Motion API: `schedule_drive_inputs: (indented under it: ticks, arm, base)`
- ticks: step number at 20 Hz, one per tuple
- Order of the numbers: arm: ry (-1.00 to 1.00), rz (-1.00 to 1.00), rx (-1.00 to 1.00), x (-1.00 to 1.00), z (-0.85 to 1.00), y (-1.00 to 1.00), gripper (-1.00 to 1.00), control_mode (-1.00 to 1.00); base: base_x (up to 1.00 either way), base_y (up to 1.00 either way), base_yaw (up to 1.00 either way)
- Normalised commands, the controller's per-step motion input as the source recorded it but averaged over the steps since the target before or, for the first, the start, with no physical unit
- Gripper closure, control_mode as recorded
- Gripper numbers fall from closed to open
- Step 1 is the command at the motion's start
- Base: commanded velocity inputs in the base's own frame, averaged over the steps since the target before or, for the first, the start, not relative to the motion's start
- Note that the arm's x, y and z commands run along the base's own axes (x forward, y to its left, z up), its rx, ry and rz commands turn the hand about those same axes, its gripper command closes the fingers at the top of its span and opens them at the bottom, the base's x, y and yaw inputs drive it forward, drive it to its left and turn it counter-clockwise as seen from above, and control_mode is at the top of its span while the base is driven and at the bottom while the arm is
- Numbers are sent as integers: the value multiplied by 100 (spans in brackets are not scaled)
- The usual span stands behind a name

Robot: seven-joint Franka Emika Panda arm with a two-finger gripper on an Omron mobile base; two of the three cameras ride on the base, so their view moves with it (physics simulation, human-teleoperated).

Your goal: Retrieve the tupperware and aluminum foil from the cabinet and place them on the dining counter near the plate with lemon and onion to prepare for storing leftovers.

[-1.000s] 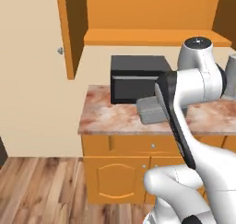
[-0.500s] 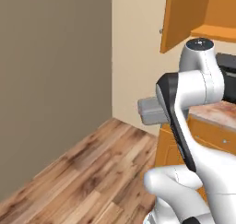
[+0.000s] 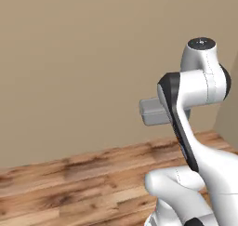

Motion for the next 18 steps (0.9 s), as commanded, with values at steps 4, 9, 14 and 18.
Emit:
schedule_drive_inputs:
  ticks: [4, 9, 14, 18]
  arm:
    - [0, 0, 0, 0, 0, 0, 100, 100]
    - [0, 0, 0, 0, 0, 0, 100, 100]
    - [0, 0, 0, 0, 0, 0, 100, 100]
    - [0, 0, 0, 0, 0, 0, 100, 100]
  base:
    - [0, 0, 100]
    - [48, -6, 90]
    - [99, -25, 67]
    - [100, -9, 67]
